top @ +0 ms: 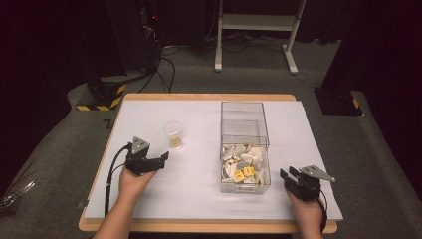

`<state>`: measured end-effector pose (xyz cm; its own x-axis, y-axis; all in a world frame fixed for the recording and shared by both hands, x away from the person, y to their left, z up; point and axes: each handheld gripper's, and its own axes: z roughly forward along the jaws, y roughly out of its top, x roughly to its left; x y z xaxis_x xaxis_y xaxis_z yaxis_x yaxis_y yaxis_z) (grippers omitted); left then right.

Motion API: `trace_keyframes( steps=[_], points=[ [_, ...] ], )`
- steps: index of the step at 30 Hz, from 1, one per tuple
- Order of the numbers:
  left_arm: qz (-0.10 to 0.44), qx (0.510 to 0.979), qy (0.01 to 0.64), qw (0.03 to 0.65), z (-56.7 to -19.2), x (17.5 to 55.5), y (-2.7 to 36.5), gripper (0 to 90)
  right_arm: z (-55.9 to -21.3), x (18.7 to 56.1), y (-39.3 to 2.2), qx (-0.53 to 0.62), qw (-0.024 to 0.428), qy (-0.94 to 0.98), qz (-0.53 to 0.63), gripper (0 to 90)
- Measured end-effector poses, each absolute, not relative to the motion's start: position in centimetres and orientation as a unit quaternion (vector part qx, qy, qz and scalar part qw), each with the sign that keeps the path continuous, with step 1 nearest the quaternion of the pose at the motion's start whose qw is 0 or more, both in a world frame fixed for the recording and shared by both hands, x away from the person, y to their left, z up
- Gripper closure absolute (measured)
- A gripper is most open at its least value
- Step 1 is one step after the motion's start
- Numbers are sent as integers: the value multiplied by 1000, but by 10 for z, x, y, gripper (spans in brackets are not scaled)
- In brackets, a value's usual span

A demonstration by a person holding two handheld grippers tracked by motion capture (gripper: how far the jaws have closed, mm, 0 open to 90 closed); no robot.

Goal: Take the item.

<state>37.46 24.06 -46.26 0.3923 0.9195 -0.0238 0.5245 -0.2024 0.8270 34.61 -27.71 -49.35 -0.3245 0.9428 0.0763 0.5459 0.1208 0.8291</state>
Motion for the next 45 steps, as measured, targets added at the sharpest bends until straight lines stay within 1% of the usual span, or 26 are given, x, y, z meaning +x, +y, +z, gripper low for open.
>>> trace_keyframes(
  steps=[4, 12, 17, 22, 29, 38, 41, 45],
  points=[
    [233, 742, 494, 389, -473, 360, 251, 163, -494, 346, -277, 526, 246, 707, 403, 587],
    [228, 751, 498, 369, -489, 338, 270, 152, -494, 345, -276, 528, 245, 707, 402, 587],
    [221, 762, 503, 343, -498, 329, 280, 125, -494, 345, -276, 528, 246, 707, 401, 585],
    [210, 767, 505, 337, -506, 325, 285, 117, -494, 346, -275, 525, 247, 710, 399, 579],
    [219, 770, 497, 333, -509, 322, 284, 123, -494, 346, -272, 522, 254, 715, 390, 569],
    [222, 769, 497, 334, -510, 322, 283, 116, -494, 349, -269, 518, 252, 722, 384, 521],
    [224, 769, 497, 333, -510, 321, 283, 117, -494, 350, -268, 514, 249, 727, 381, 521],
    [225, 769, 497, 333, -510, 322, 283, 117, -492, 348, -270, 511, 248, 727, 387, 488]
  ],
)
